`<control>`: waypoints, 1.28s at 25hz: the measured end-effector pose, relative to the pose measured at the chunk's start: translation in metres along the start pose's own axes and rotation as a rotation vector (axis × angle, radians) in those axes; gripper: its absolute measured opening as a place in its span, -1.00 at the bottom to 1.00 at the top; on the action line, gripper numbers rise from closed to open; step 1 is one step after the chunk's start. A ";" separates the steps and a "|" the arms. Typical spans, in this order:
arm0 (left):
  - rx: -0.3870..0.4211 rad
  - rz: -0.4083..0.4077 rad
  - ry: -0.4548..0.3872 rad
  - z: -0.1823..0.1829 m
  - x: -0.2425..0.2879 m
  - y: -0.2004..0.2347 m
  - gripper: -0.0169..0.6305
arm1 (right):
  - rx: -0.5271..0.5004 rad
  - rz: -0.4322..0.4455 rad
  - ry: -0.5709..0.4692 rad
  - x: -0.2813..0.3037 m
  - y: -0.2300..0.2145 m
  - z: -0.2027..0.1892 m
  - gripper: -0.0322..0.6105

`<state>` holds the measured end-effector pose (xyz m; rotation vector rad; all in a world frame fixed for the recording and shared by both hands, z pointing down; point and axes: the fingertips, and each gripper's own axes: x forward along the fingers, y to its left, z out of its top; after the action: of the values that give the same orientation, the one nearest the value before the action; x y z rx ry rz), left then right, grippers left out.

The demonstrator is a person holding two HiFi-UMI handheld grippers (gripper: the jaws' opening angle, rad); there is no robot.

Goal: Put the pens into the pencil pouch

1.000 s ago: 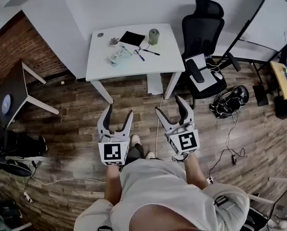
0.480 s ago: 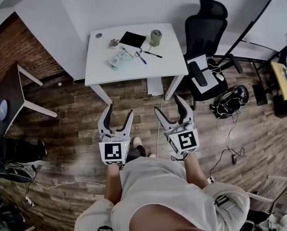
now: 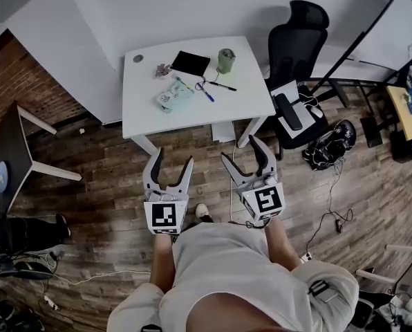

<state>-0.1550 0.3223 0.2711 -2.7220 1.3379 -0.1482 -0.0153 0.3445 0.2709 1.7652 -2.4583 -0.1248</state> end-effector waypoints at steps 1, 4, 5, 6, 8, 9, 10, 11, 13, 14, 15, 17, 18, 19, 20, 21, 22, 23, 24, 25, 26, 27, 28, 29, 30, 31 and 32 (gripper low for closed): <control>-0.002 -0.004 -0.001 -0.002 0.004 0.006 -0.03 | -0.002 -0.003 0.000 0.007 0.000 0.000 0.14; -0.006 -0.020 -0.006 -0.005 0.017 0.020 -0.04 | -0.013 -0.017 -0.004 0.026 0.000 0.003 0.14; -0.007 -0.025 -0.008 -0.006 0.021 0.024 -0.04 | -0.015 -0.023 -0.007 0.031 0.000 0.003 0.14; -0.006 -0.029 -0.010 -0.006 0.024 0.028 -0.04 | -0.014 -0.028 -0.007 0.036 -0.001 0.003 0.14; -0.006 -0.035 -0.011 -0.005 0.031 0.034 -0.04 | -0.014 -0.036 0.002 0.044 -0.003 0.003 0.14; -0.007 -0.038 -0.013 -0.005 0.035 0.037 -0.04 | -0.014 -0.039 0.006 0.048 -0.005 0.002 0.14; -0.009 -0.040 -0.014 -0.005 0.039 0.041 -0.04 | -0.013 -0.040 0.009 0.052 -0.006 0.002 0.14; -0.012 -0.041 -0.015 -0.005 0.043 0.044 -0.05 | -0.012 -0.040 0.011 0.056 -0.008 0.001 0.14; -0.016 -0.043 -0.016 -0.006 0.051 0.049 -0.05 | -0.012 -0.042 0.014 0.065 -0.011 0.000 0.14; -0.017 -0.043 -0.016 -0.007 0.055 0.051 -0.05 | -0.013 -0.042 0.016 0.068 -0.013 -0.001 0.14; -0.019 -0.043 -0.016 -0.008 0.058 0.053 -0.05 | -0.016 -0.042 0.016 0.072 -0.014 -0.001 0.14; -0.022 -0.042 -0.014 -0.010 0.064 0.055 -0.05 | -0.016 -0.040 0.017 0.078 -0.016 -0.003 0.14; -0.022 -0.041 -0.013 -0.012 0.067 0.057 -0.06 | -0.012 -0.039 0.020 0.082 -0.018 -0.005 0.14; -0.022 -0.039 -0.011 -0.013 0.071 0.058 -0.06 | -0.010 -0.038 0.023 0.086 -0.021 -0.007 0.14; -0.021 -0.038 -0.009 -0.014 0.076 0.060 -0.06 | -0.009 -0.036 0.024 0.090 -0.023 -0.008 0.14; -0.021 -0.035 -0.008 -0.015 0.080 0.062 -0.06 | -0.008 -0.033 0.025 0.094 -0.026 -0.009 0.14; -0.023 -0.031 -0.007 -0.016 0.084 0.063 -0.06 | -0.009 -0.029 0.024 0.099 -0.029 -0.010 0.14; -0.027 -0.027 -0.008 -0.017 0.089 0.065 -0.06 | -0.008 -0.025 0.023 0.104 -0.032 -0.011 0.14; -0.034 -0.021 -0.008 -0.017 0.095 0.067 -0.06 | -0.007 -0.021 0.023 0.109 -0.035 -0.012 0.14; -0.038 -0.016 -0.007 -0.017 0.100 0.069 -0.06 | -0.006 -0.017 0.022 0.115 -0.039 -0.013 0.14; -0.035 -0.013 -0.005 -0.018 0.106 0.072 -0.06 | -0.003 -0.013 0.021 0.121 -0.043 -0.014 0.14; -0.028 -0.011 -0.002 -0.019 0.113 0.074 -0.06 | 0.000 -0.008 0.022 0.127 -0.047 -0.015 0.14; -0.023 -0.007 0.001 -0.019 0.119 0.077 -0.07 | 0.004 -0.004 0.024 0.133 -0.051 -0.016 0.14; -0.020 -0.003 0.004 -0.019 0.125 0.080 -0.07 | 0.007 0.000 0.025 0.139 -0.055 -0.017 0.14; -0.018 0.002 0.006 -0.019 0.132 0.082 -0.07 | 0.009 0.005 0.027 0.145 -0.060 -0.018 0.14; -0.018 0.007 0.007 -0.018 0.139 0.085 -0.07 | 0.009 0.010 0.029 0.152 -0.065 -0.019 0.14; -0.018 0.013 0.009 -0.018 0.145 0.088 -0.07 | 0.009 0.016 0.029 0.158 -0.070 -0.019 0.14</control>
<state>-0.1375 0.1529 0.2829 -2.7304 1.3655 -0.1477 0.0029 0.1726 0.2875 1.7383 -2.4559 -0.0856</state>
